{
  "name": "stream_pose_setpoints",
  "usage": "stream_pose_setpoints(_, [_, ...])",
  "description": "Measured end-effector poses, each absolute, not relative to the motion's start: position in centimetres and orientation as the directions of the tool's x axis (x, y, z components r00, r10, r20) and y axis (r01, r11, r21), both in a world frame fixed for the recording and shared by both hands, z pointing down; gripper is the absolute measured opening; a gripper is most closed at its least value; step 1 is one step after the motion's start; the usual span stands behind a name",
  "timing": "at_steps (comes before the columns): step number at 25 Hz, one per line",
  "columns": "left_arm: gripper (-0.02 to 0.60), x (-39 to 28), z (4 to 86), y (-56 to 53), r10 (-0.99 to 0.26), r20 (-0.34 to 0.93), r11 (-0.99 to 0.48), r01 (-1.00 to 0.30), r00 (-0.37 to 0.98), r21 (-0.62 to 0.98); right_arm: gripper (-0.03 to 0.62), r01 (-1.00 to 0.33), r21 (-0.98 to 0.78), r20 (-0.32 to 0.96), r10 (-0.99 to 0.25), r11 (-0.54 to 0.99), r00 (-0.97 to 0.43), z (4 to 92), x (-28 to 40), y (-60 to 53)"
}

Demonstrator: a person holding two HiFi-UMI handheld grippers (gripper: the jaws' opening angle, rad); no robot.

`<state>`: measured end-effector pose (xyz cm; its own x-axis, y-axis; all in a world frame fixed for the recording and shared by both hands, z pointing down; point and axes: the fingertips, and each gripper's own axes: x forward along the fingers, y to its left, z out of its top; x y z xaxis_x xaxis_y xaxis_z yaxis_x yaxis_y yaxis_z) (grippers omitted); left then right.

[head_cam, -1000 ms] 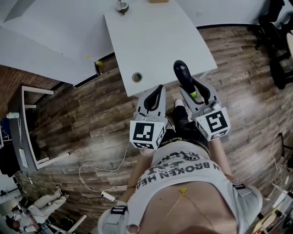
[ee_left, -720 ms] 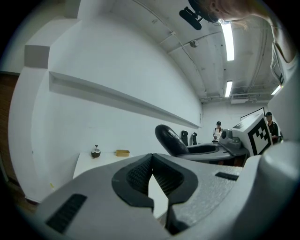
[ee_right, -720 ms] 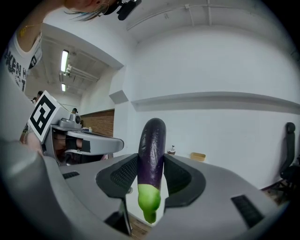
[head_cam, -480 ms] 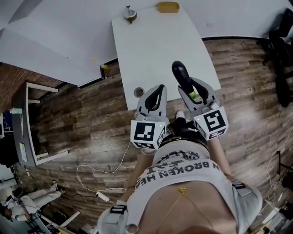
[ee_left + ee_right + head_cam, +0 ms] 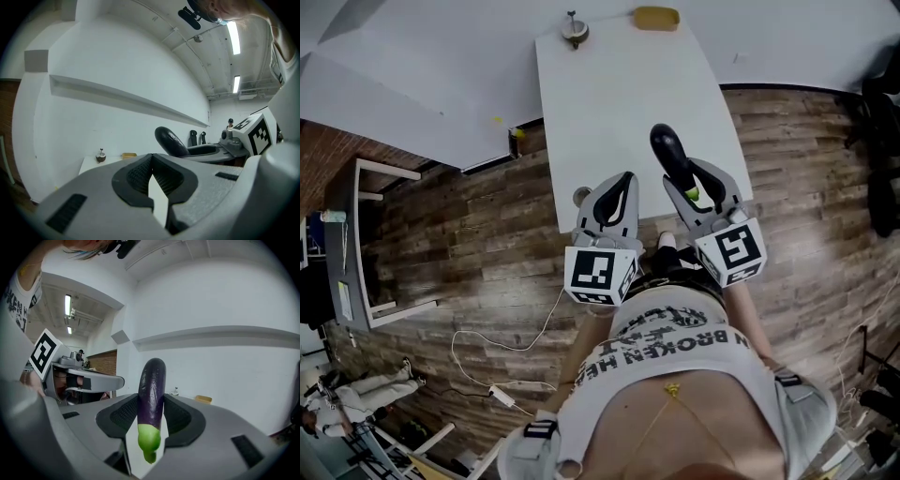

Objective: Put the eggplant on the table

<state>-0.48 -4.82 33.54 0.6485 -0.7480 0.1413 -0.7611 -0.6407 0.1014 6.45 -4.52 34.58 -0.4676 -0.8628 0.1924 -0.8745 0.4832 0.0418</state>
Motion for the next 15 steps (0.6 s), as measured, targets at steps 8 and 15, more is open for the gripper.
stream_pose_setpoints(8, [0.006,2.8,33.9,-7.2,-0.762,0.152,-0.623,-0.776,0.630,0.098,0.170,-0.856,0.048,0.173,-0.849,0.514,-0.500,33.8,9.4,-7.3])
stream_pose_setpoints(15, [0.006,1.4,34.8,-8.0,-0.827,0.189,-0.526,-0.847,0.530,0.076,0.170,-0.849,0.039,0.232,-0.831,0.527,-0.505,36.1,12.1,-8.9])
